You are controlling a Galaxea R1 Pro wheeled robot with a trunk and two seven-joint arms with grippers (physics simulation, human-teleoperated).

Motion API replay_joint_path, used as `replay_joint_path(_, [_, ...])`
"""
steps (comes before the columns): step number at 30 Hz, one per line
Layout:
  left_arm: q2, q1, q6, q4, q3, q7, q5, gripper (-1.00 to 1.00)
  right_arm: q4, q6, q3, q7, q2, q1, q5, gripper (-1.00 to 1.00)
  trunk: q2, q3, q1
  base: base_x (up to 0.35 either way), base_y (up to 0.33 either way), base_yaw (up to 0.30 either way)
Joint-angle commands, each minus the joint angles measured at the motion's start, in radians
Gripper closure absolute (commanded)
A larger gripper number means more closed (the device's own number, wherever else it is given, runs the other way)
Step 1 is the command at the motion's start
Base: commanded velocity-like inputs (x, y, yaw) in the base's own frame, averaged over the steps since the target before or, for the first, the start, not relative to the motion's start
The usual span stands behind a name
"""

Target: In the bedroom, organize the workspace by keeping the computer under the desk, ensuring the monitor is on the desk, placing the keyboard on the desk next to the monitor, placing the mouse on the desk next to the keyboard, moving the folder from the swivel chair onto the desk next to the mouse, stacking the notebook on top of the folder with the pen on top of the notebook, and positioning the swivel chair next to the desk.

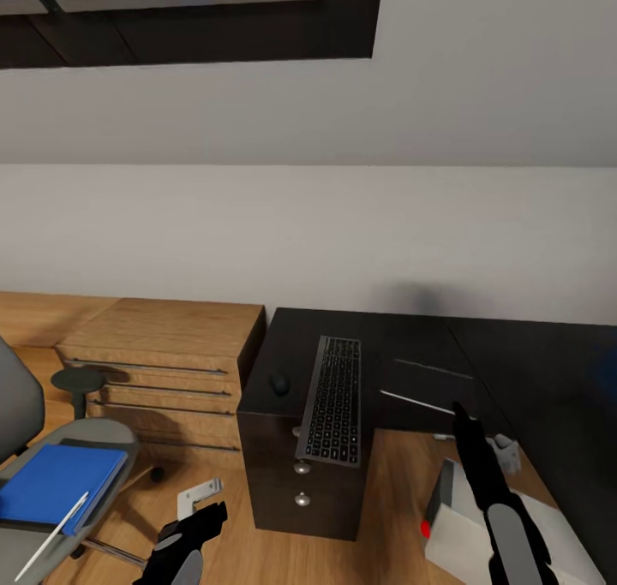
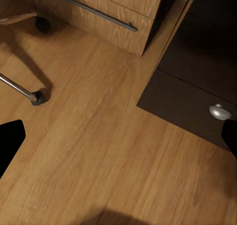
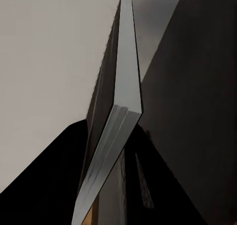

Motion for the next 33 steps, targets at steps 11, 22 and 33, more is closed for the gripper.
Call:
replay_joint_path(11, [0.001, -0.001, 0.002, -0.001, -0.004, 0.010, 0.007, -1.00, 0.029, -0.131, 0.000, -0.036, 0.008, -0.001, -0.009, 1.00, -0.078, -0.036, 0.042, 0.000, 0.000, 0.000])
replay_joint_path(22, [0.001, -0.001, 0.002, -0.001, -0.005, 0.010, 0.007, -1.00, 0.038, -0.317, 0.003, -0.049, 0.047, -0.001, 0.003, 1.00, -0.155, -0.070, 0.084, 0.000, 0.000, 0.000])
replay_joint_path(33, [0.000, -0.001, 0.002, -0.001, -0.005, 0.012, 0.007, -1.00, 0.039, -0.326, 0.004, -0.047, 0.047, 0.001, 0.013, 1.00, -0.232, -0.105, 0.127, 0.000, 0.000, 0.000])
